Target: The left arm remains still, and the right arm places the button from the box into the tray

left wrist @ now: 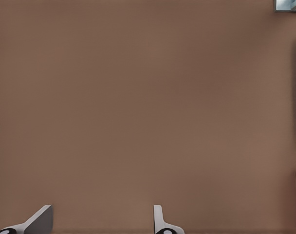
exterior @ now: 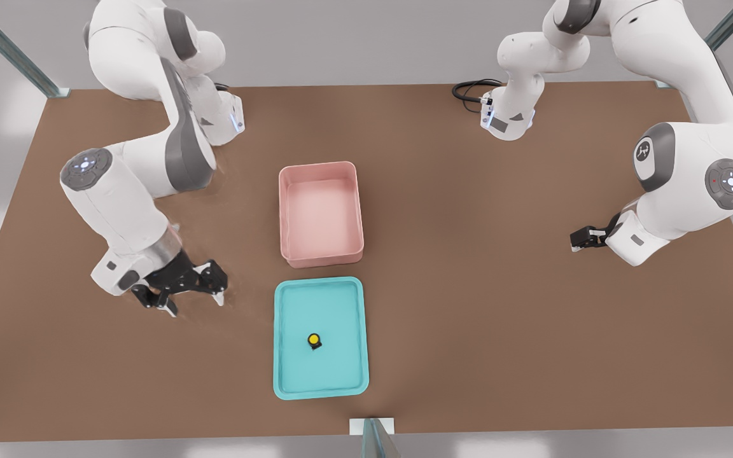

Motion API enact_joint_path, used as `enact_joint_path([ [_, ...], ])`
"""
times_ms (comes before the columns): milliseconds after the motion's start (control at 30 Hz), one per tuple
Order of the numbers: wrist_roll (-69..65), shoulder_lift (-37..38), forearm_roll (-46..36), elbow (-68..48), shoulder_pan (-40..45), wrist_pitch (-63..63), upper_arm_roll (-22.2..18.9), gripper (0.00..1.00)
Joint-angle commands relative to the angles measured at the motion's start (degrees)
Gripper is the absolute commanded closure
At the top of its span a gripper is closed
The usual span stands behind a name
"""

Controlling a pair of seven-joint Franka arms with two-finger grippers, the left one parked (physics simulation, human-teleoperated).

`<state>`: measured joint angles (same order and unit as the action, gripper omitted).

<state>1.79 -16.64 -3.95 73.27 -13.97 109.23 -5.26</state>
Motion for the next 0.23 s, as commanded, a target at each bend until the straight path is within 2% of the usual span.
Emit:
enact_joint_path([
  [0,-5.48,11.64,4.65,13.31,6.4,-19.85,2.26,0.0],
  [33,-5.3,8.91,4.92,12.51,9.4,-18.71,4.65,0.0],
  [100,-5.65,5.22,4.92,9.35,9.57,-18.71,6.23,0.0],
  [133,-5.83,1.28,5.01,4.19,9.75,-20.1,6.23,0.0],
  [200,-6.18,-0.32,4.57,1.88,9.75,-21.17,5.97,0.0],
])
